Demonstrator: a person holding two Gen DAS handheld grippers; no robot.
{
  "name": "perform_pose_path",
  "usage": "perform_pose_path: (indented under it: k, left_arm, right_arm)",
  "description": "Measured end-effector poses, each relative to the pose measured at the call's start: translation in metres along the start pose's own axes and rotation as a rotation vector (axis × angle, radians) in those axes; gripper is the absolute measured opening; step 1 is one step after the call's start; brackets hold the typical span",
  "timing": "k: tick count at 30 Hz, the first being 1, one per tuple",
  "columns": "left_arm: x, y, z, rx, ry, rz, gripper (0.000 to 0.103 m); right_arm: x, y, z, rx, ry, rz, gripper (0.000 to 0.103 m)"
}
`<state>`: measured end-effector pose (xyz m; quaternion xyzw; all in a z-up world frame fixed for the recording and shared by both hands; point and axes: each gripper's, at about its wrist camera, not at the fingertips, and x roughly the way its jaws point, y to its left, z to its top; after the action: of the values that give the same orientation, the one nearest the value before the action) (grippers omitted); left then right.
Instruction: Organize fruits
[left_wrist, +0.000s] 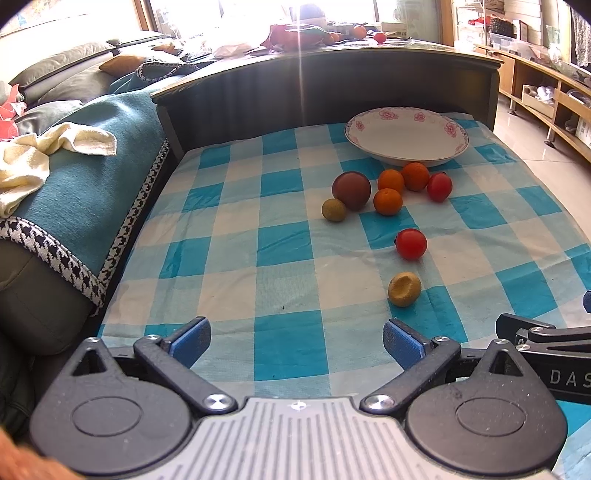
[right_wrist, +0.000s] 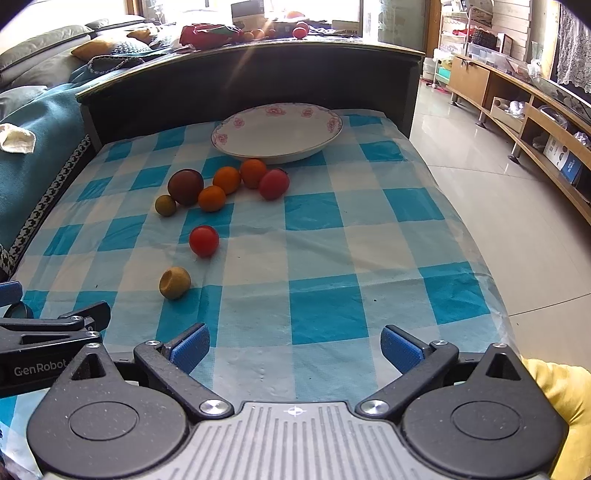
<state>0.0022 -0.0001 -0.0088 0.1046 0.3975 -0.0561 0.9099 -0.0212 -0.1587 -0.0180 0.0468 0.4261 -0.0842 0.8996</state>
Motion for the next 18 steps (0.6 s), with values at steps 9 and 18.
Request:
perform_pose_path:
  k: [9,18]
  left_arm:
    - [-0.001,0.001,-0.001,-0.001,-0.006,0.004,0.103]
    - [-0.009,0.016,-0.004,-0.011,-0.054,0.039,0.103]
  right_arm:
    - [0.001,0.003,0.001,-0.008,0.002,0.01,0.094]
    - [0.0,0.015,0.007,-0.038,0.0,0.058,0.091]
